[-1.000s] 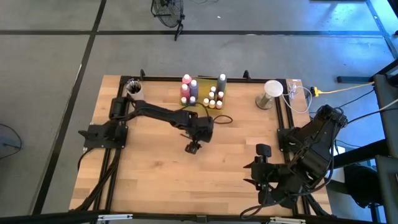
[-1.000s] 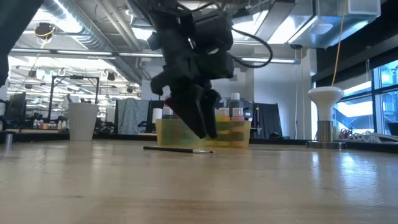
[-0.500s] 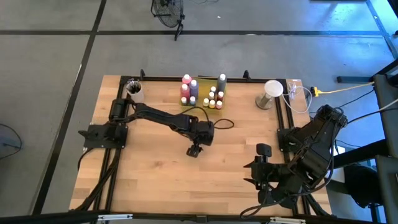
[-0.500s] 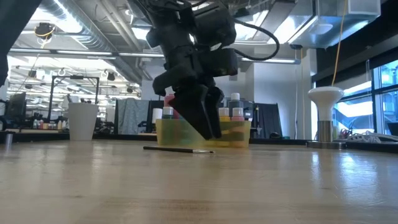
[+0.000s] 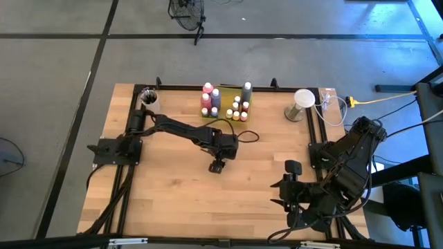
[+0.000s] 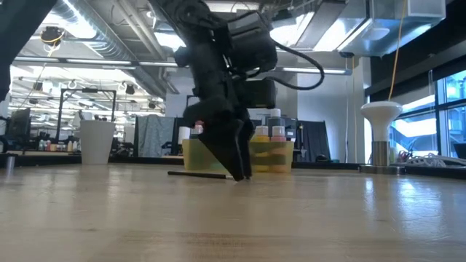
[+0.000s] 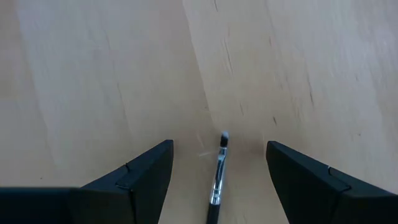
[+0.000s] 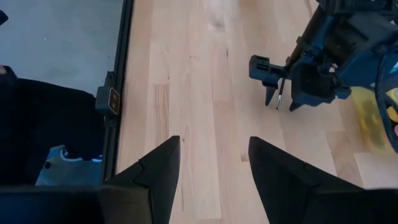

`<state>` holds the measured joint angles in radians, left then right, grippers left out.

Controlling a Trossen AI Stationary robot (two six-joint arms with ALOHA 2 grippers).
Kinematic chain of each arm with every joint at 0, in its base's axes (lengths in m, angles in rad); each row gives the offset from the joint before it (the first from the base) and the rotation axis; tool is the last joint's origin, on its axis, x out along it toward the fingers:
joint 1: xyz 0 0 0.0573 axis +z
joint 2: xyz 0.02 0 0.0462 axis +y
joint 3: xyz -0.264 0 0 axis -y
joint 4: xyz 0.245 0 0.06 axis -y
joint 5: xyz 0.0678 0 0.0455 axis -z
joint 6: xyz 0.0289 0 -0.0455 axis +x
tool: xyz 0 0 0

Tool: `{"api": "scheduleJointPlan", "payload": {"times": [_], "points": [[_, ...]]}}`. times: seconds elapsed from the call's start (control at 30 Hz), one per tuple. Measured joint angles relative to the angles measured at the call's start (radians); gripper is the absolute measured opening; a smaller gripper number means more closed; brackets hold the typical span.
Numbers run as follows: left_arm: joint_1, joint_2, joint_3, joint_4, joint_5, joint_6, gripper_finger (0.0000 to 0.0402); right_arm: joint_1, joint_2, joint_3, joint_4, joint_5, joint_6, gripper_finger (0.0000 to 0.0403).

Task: Pick & Place Paint Supplies
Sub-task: Put the silver paintbrush into the white cup

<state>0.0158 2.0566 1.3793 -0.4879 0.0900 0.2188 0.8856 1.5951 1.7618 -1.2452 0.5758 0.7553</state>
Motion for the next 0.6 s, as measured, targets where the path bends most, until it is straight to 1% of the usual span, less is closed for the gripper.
{"api": "scheduleJointPlan", "payload": {"times": [0.23, 0.33, 0.43, 0.6], "points": [[0.0, 0.02, 0.004, 0.006, 0.0, -0.006, 0.0253, 0.0, 0.001, 0.0, -0.005, -0.002, 0.0, 0.0192], [-0.001, 0.02, 0.004, 0.013, -0.016, -0.012, 0.0245, 0.0, 0.001, 0.0, -0.008, -0.003, 0.0, 0.0192], [-0.002, 0.021, 0.004, 0.018, -0.039, -0.027, 0.0224, 0.0, 0.001, 0.0, -0.008, -0.003, 0.0, 0.0192], [-0.012, 0.029, 0.005, 0.025, -0.054, -0.026, 0.0177, 0.0, 0.001, 0.0, -0.006, -0.003, 0.0, 0.0192]]}}
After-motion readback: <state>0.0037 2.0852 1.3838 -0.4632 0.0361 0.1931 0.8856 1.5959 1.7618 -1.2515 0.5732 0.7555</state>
